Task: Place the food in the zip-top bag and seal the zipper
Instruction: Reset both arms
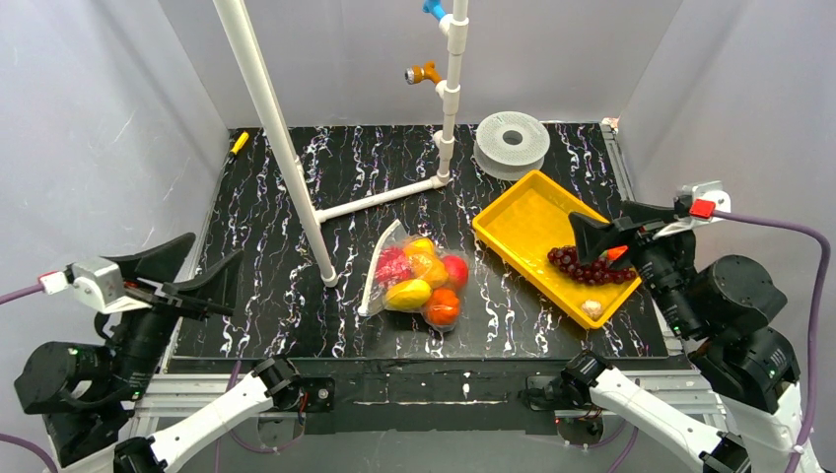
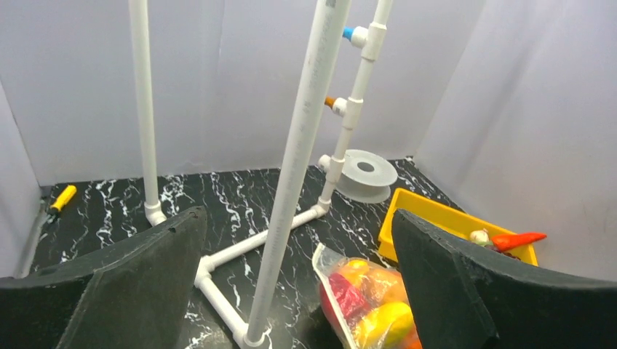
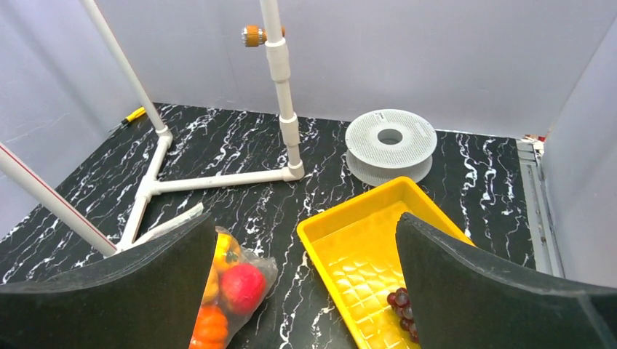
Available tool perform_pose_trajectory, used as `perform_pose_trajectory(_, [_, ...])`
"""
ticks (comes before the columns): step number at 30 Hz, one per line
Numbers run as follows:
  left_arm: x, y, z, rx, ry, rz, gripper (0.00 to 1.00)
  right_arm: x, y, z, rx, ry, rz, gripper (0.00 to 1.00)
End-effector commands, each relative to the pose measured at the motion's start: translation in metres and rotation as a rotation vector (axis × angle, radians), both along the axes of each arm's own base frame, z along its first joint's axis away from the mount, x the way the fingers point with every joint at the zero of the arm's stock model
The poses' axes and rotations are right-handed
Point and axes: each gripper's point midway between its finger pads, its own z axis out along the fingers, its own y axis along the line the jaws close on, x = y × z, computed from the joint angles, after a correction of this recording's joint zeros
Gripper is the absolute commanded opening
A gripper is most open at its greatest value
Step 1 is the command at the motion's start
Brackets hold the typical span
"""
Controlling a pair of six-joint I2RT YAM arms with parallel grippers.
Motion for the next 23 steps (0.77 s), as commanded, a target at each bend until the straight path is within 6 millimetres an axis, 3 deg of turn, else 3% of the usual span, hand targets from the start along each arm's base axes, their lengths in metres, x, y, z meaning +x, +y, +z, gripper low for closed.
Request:
perform_pose_trajectory(1, [-0.006,0.019,0.015,-0.017,-0.051,0.053,0.98,-0.008,-0.019,0.011,0.023,-0.042,-0.051,0.98])
perform_pose_trajectory(23, [-0.008,0.027,0.018,-0.026,-0.051,0.072,0.98,-0.016,-0.036,0.022,0.100,-0.120,-0.095,0.98])
